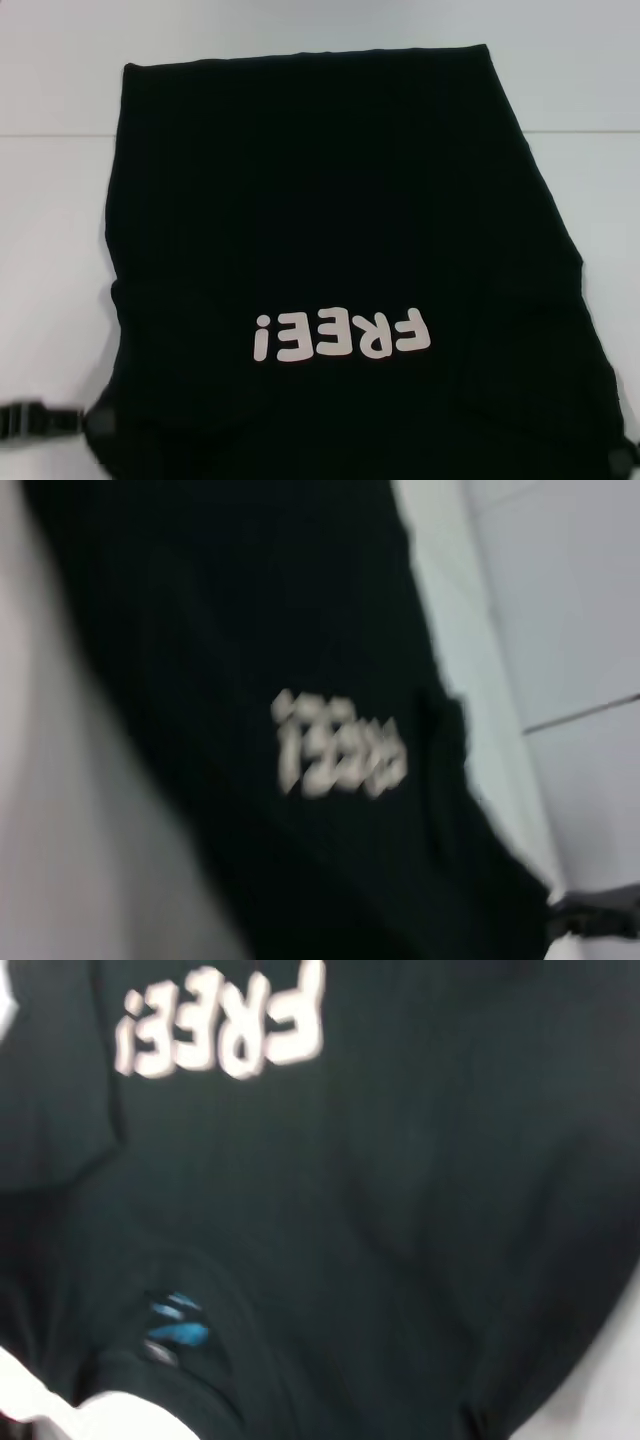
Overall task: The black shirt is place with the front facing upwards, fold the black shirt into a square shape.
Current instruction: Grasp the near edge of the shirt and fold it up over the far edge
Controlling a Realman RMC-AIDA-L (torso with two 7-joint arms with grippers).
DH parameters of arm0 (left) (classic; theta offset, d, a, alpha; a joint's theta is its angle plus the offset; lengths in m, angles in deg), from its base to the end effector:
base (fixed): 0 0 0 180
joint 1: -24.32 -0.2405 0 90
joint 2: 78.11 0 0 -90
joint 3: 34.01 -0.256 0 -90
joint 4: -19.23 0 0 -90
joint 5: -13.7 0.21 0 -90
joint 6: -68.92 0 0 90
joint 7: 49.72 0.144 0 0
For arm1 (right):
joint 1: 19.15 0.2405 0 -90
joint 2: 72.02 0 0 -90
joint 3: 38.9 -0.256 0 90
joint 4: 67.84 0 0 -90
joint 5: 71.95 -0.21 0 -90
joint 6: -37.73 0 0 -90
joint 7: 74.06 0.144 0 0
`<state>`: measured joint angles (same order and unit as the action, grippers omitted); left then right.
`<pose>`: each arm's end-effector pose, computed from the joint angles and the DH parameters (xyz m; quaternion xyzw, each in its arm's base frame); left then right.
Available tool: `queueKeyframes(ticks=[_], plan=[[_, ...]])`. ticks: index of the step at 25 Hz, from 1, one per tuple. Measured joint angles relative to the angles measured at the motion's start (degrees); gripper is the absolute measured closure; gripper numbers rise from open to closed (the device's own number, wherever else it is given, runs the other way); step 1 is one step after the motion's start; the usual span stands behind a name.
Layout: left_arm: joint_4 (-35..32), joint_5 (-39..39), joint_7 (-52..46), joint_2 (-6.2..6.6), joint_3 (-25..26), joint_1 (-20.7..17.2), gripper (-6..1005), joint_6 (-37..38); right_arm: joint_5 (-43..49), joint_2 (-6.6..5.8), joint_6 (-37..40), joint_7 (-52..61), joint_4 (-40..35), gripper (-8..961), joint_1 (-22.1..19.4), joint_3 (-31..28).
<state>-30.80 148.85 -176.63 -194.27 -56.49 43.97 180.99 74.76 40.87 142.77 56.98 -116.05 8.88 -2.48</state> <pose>-0.3331 0.2351 0.0679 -0.7500 -0.6339 -0.1883 0.0127 0.3276 0.2785 0.0587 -0.7885 0.6146 -0.0125 0.0185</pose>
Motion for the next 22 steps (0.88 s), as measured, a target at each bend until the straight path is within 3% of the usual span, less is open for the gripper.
queueKeyframes(ticks=[3, 7, 10, 13, 15, 16, 17, 22], plan=[[2.48, -4.40, -0.21, 0.74, 1.72, 2.97, 986, -0.74, -5.41, -0.24, 1.64, -1.92, 1.09, 884, 1.51, -3.53], [6.09, -7.86, -2.51, 1.61, 5.22, 8.28, 986, -5.31, -14.49, -1.48, 0.66, -1.84, 1.29, 884, 3.01, -7.52], [9.23, -9.94, -4.95, 2.53, 6.40, 12.28, 986, -12.30, -18.69, -2.46, -6.39, -0.32, 1.37, 884, 4.62, -10.03], [12.29, -11.10, -6.37, 3.09, 6.22, 16.31, 986, -21.92, -20.34, -2.49, -17.15, 1.08, 1.66, 884, 6.99, -9.88], [14.14, -11.16, -6.36, 2.98, 5.84, 18.68, 987, -28.83, -20.27, -1.73, -24.63, 0.85, 2.57, 884, 9.32, -8.73], [15.13, -11.20, -6.07, 2.75, 5.50, 19.83, 987, -32.61, -19.97, -0.72, -32.59, -0.01, 4.33, 884, 11.40, -6.12], [16.11, -11.19, -5.55, 2.35, 5.04, 20.79, 987, -36.47, -19.97, -0.72, -32.59, -0.01, 4.33, 884, 11.40, -6.12], [17.91, -10.73, -3.92, -0.74, -2.69, 23.13, 977, -55.21, -18.11, 2.07, -59.34, -1.93, 14.65, 884, 17.89, 6.58]])
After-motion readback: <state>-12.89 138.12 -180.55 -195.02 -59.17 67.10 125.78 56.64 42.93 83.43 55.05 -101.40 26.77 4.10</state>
